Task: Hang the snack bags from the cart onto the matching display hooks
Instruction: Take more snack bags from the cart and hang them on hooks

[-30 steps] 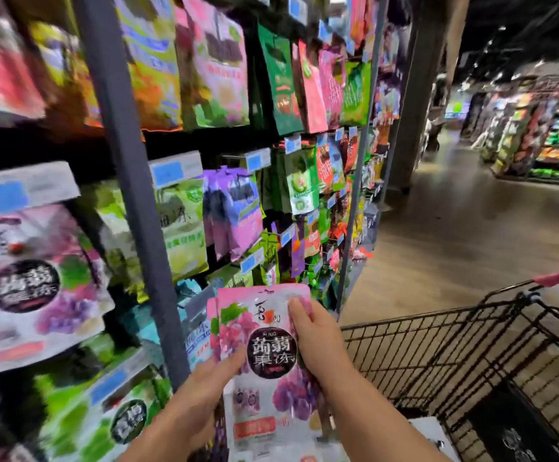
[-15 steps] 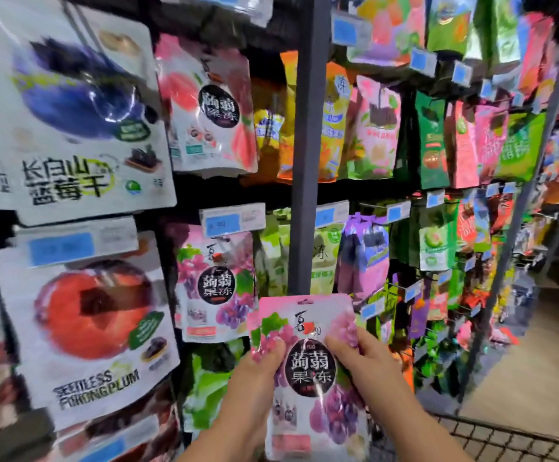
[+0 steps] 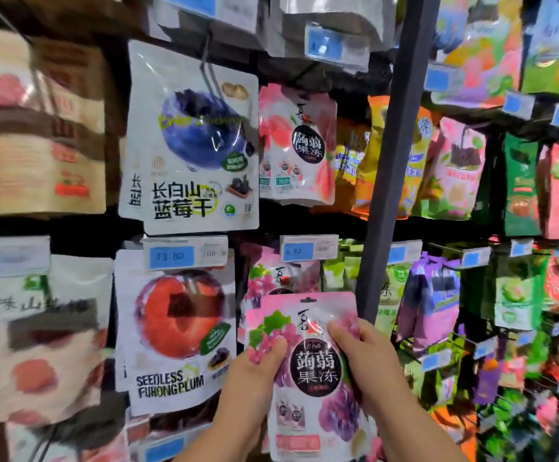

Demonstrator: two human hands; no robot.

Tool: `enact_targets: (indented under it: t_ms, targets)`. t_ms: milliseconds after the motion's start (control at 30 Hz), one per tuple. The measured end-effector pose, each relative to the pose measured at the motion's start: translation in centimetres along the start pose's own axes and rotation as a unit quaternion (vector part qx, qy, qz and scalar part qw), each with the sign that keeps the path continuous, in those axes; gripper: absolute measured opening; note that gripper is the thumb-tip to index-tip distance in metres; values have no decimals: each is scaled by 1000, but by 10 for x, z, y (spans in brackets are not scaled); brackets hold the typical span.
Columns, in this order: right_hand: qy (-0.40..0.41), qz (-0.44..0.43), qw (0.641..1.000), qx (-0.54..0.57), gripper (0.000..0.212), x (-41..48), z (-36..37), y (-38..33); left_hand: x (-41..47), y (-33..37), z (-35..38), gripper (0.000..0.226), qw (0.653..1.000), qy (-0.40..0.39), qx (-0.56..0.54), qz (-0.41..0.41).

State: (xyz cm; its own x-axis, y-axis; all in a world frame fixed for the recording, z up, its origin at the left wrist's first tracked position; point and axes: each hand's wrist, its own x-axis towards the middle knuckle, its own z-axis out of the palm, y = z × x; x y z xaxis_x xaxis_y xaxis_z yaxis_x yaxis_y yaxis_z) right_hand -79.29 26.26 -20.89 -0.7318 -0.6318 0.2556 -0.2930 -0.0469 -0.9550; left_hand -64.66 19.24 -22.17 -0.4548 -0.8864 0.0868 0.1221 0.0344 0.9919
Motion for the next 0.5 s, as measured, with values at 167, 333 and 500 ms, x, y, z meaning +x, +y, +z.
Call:
enact_targets:
  t_ms: [167, 333, 500]
  targets:
    - [3, -44, 999, -28, 42, 8, 12, -19, 8, 2, -19, 23, 996, 41, 75, 18]
    - [-9, -24, 1000, 17, 27, 32, 11, -29, 13, -2, -40, 36, 994, 56, 96, -1]
    - [-10, 31, 999, 37, 17, 57, 18, -18, 19, -3, -58, 36, 985, 77, 154, -31]
